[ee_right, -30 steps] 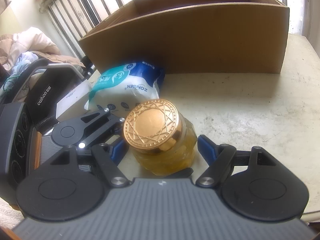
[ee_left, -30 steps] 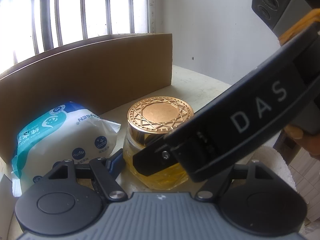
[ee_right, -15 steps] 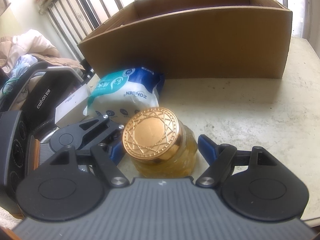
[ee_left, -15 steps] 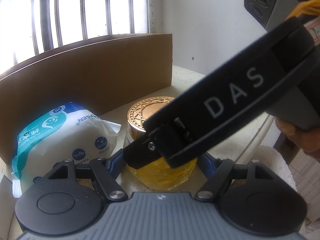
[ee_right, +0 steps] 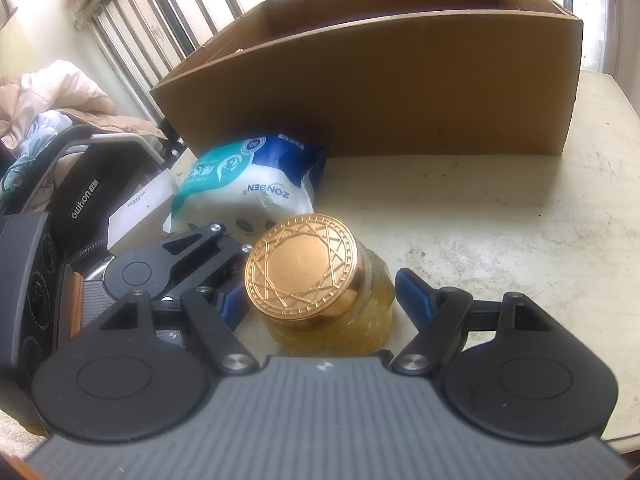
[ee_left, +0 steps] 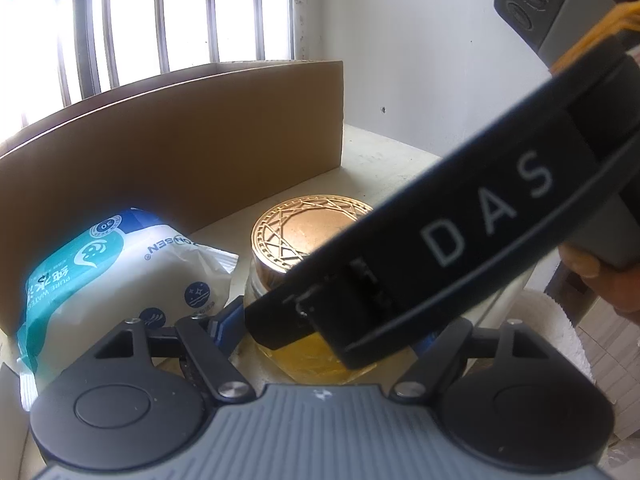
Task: Organize objects
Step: 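Lift the gold-lidded jar and carry it over the cardboard box with the right gripper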
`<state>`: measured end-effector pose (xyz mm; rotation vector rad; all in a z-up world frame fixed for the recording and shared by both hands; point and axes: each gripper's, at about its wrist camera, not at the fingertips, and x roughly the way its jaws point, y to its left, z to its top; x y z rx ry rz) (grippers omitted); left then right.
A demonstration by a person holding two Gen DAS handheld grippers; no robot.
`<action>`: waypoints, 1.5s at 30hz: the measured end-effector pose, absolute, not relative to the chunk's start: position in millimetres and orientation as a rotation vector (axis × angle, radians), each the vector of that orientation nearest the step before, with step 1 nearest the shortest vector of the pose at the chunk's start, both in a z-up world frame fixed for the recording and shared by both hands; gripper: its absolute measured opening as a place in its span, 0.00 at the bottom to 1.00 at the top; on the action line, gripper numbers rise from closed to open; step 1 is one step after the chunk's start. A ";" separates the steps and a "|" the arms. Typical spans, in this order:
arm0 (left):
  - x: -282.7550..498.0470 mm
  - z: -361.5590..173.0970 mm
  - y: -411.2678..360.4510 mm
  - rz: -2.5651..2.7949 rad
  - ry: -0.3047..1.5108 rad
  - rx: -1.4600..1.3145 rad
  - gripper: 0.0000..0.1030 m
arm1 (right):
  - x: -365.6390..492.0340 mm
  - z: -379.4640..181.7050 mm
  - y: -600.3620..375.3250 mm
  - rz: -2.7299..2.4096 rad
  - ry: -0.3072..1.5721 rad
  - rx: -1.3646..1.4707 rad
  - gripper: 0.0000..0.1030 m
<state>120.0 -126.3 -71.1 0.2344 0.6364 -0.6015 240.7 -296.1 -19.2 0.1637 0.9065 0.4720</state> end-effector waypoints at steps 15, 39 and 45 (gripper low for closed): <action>138.0 -72.3 -121.0 -0.600 0.629 0.226 0.74 | 242.0 -19.4 -295.9 0.474 0.921 0.161 0.75; 181.6 -74.4 -121.6 -0.590 0.621 0.201 0.74 | 250.3 -26.7 -291.7 0.465 0.975 0.130 0.74; 166.0 -72.4 -126.3 -0.592 0.618 0.182 0.74 | 249.8 -24.7 -292.1 0.459 0.968 0.126 0.74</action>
